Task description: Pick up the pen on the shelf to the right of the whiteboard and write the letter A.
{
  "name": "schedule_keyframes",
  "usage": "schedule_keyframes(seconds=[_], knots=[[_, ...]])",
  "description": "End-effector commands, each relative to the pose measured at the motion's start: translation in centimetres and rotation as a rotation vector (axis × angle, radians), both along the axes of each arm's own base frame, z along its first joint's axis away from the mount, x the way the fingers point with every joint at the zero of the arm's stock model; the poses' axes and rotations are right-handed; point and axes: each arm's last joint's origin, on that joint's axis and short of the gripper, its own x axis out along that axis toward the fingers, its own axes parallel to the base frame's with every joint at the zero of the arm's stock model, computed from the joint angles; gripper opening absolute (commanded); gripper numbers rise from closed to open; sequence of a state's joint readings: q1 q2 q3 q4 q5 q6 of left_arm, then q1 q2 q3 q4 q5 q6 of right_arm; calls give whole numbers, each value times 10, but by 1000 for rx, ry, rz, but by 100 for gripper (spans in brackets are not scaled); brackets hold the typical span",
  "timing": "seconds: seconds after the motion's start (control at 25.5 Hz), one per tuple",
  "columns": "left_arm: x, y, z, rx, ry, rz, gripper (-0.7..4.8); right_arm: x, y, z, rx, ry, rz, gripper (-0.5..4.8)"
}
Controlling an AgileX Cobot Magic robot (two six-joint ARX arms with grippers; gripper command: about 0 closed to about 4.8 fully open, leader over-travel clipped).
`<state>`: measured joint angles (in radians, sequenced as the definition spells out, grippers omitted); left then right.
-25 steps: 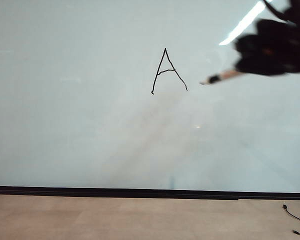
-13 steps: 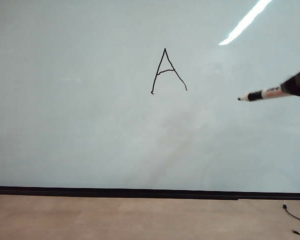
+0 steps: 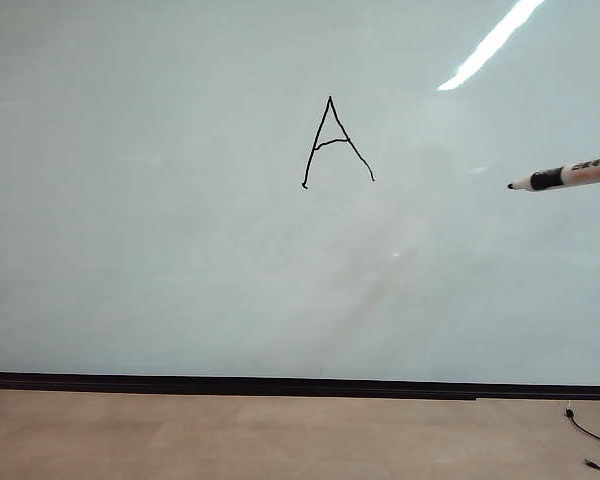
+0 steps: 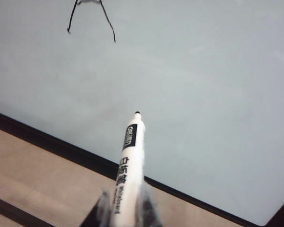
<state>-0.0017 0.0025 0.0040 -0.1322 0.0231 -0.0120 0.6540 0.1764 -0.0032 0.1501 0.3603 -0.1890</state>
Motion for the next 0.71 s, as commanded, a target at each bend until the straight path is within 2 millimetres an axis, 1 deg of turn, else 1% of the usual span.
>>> schedule_keyframes(seconds=[0.04,0.2,0.39,0.47,0.71], knots=[[0,0,1,4,-8,-4,-4,-6,-5,0,10,-3,-29,-3],[0,0,1,4,-9,-4,-4,-8,-8,-6,19,52,-40,-3],[0,0,1,4,-8,-1,-5,-8,-9,-3,16,22,-48,-3],[0,0,1,4,-8,-1,-5,-6,-12,-3,20,20,-71,-3],[0,0,1,4,-8,0,-4,2,-29,-1,38,1,-175,-3]])
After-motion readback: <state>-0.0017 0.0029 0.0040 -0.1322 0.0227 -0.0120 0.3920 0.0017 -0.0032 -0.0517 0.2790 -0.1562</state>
